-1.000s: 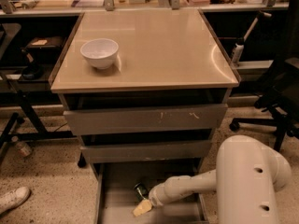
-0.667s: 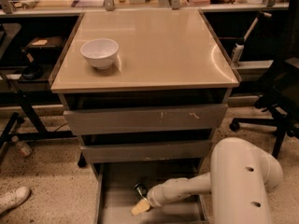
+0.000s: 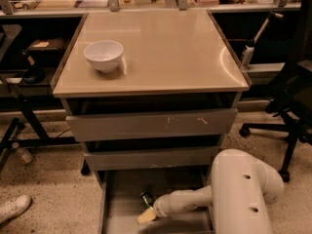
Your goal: Pick green can from bottom drawer and place on counter
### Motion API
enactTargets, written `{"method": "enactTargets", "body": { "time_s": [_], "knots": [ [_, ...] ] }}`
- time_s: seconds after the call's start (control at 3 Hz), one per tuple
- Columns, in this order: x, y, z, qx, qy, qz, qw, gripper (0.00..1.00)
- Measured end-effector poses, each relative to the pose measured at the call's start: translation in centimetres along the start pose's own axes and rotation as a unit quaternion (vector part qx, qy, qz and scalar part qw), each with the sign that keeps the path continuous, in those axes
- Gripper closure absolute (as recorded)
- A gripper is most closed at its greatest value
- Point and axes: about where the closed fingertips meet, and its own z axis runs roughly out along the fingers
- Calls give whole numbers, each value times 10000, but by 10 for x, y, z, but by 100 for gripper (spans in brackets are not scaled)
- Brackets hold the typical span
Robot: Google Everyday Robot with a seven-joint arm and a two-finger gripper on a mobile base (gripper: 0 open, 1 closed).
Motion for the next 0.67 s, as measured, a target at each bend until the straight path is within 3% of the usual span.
{"method": "enactTargets", "body": {
  "time_s": [0.67],
  "knots": [
    [1,-20,27,37,-46,252,9997,0]
  ]
}}
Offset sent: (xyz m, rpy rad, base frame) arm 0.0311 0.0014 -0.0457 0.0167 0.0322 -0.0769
